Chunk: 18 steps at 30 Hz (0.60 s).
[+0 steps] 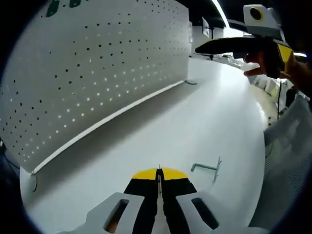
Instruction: Insert the hook assembly into the mounting plate slot until the hook locks in place.
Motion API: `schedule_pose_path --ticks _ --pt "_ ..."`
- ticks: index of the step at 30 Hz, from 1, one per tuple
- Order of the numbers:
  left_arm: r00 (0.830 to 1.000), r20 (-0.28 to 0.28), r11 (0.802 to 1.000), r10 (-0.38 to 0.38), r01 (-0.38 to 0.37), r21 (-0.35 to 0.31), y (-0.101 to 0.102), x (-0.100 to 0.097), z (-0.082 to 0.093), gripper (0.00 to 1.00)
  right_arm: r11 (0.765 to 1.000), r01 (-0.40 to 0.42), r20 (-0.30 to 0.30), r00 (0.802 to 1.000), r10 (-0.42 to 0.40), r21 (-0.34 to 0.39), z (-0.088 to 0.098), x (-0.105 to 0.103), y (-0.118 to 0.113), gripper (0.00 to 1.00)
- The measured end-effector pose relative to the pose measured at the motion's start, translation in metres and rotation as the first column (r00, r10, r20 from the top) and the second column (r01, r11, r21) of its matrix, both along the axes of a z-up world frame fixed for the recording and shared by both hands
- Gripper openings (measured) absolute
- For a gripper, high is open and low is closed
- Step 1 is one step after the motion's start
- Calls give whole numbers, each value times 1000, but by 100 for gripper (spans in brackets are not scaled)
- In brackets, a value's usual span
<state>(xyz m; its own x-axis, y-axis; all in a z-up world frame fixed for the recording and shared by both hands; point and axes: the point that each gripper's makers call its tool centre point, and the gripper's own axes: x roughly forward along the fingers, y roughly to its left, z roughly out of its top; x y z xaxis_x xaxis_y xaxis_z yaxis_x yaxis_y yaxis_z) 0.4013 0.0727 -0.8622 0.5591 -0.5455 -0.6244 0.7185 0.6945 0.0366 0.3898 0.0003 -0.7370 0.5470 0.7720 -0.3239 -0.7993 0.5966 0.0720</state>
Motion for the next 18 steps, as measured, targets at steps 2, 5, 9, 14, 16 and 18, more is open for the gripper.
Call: schedule_pose_path --ticks 2,5,9,14,16,18 --pt "1000 19 1000 -14 14 1 -3 -2 4 1 1000 -1 1 1000 1 -2 0 0 0 83" --pt "999 43 1000 -30 30 6 -5 -4 9 1 1000 -3 3 1000 3 0 1 0 1 83" --pt "998 50 1000 -23 24 -13 -6 -5 13 1 1000 -4 6 1000 4 0 3 -1 1 83" --pt "997 76 998 -34 38 -52 -11 -10 27 1 1000 1 10 1000 -1 1 4 0 -2 82" --pt "995 89 997 -46 51 -56 -13 -13 33 1 1000 4 10 1000 -4 1 5 1 -3 82" --pt "994 96 995 -60 67 -68 -16 -16 39 1 1000 7 12 1000 -7 3 5 2 -3 82"
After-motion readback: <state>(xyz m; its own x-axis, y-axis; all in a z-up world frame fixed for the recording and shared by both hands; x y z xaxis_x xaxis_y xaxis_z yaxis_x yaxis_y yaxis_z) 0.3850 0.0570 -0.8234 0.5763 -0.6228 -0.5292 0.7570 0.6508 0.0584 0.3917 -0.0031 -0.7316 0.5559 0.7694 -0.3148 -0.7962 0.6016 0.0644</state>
